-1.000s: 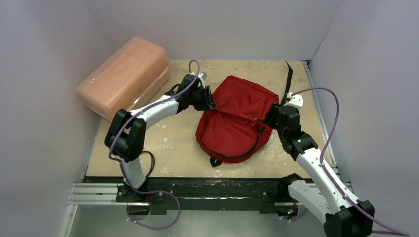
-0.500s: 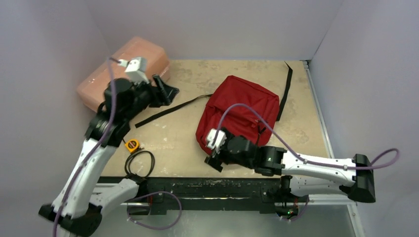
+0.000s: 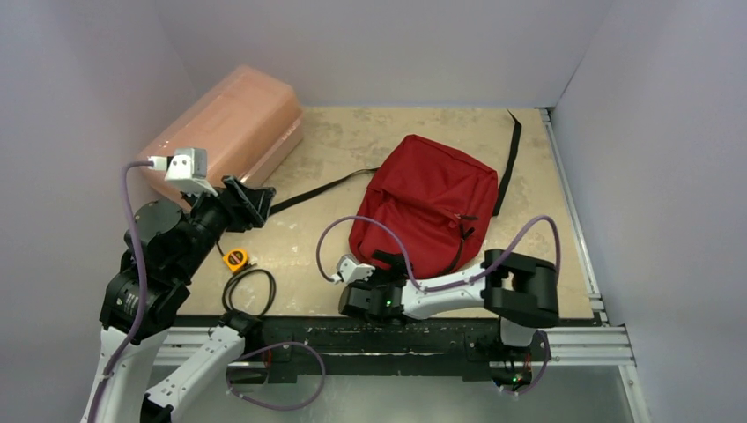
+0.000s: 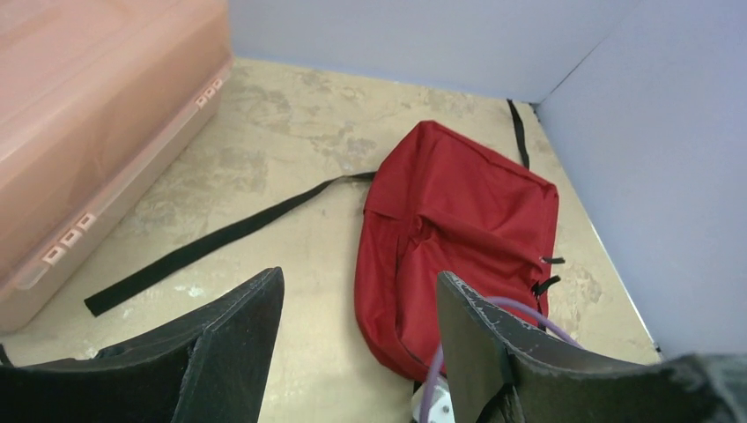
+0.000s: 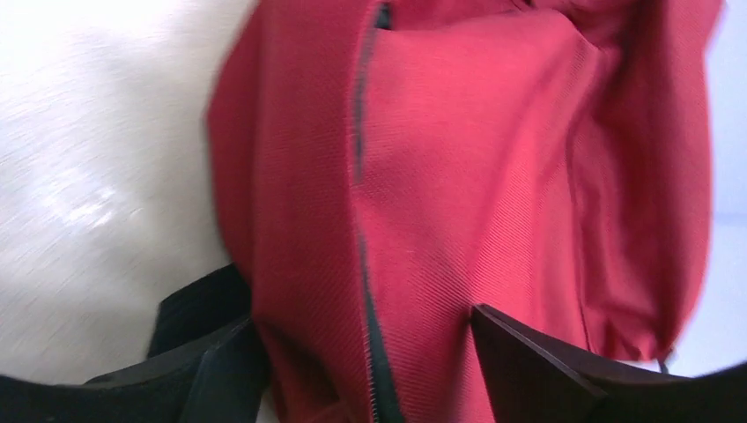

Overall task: Pack the student bag
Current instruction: Pick up the student bag at the center of the board.

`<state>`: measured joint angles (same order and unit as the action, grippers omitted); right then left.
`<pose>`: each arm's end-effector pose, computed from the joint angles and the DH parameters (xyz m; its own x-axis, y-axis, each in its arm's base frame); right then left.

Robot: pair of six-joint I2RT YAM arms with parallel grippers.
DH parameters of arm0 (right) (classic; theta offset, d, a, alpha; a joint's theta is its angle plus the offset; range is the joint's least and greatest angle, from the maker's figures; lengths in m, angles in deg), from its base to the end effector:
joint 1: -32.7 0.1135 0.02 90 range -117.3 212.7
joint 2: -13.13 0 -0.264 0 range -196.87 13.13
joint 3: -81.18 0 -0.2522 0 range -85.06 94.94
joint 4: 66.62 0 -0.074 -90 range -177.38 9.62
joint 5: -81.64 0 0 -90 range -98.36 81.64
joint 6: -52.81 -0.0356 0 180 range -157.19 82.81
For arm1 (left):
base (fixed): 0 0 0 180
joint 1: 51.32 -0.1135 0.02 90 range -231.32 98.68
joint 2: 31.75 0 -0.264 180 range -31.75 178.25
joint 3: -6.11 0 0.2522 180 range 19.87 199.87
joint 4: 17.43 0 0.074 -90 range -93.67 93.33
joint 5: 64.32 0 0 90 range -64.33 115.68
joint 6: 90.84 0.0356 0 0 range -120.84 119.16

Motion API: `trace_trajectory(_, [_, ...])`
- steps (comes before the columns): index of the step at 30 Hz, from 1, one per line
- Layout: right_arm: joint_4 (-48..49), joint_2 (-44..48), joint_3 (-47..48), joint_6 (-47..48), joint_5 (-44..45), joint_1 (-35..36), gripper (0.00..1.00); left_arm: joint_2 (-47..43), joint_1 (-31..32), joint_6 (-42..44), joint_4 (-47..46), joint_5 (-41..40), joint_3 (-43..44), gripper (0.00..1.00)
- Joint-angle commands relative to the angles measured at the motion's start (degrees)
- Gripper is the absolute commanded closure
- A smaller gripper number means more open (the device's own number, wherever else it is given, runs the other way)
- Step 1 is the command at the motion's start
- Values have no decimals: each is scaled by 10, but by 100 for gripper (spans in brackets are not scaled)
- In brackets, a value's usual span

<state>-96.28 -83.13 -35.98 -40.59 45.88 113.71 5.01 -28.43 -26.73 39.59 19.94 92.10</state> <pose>0.0758 0.2940 0.1525 -0.1699 -0.8522 -0.4949 -0.5106 0.5056 -0.6954 0.0766 -0.0285 0.4477 -0.2415 -0.3696 -0.8973 0.2115 0.8823 -0.4204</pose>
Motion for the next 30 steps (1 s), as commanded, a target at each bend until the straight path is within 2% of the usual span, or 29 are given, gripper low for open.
trace_trajectory(1, [-134, -36, 96, -202, 239, 3, 31, 12, -1, 8, 13, 18, -11, 37])
trace_trajectory(3, [-172, -17, 121, -235, 268, 2, 79, 13, -1, 6, 13, 24, -13, 37])
trace_trajectory(4, [-179, -3, 134, -236, 277, -2, 99, 12, -1, 5, 12, 24, -15, 37])
trace_trajectory(6, [-184, 32, 169, -212, 263, -24, 100, 11, -1, 4, 7, 25, -19, 38])
trace_trajectory(7, [-164, 56, 181, -167, 244, -41, 100, 9, -1, 2, 4, 25, -20, 38])
trace_trajectory(9, [-58, 116, 196, -38, 128, -85, 100, 6, -1, -2, -4, 29, -25, 38])
trace_trajectory(12, [-56, 179, 279, 1, 31, -174, 100, 6, -1, -7, -12, 43, -30, 38])
trace_trajectory(15, [27, 198, 344, 131, 16, -243, 100, 11, -1, -17, -16, 55, -39, 39])
trace_trajectory(19, [91, 151, 469, 229, -26, -338, 100, 19, -1, -39, -35, 98, -56, 39])
trace_trajectory(23, [86, 79, 641, 264, -90, -418, 100, 32, -1, -65, -52, 149, -64, 41])
trace_trajectory(27, [66, -22, 838, 326, -130, -452, 100, 41, 0, -78, -63, 170, -76, 41])
trace_trajectory(30, [70, -82, 937, 354, -143, -466, 100, 48, -1, -79, -65, 174, -73, 41])
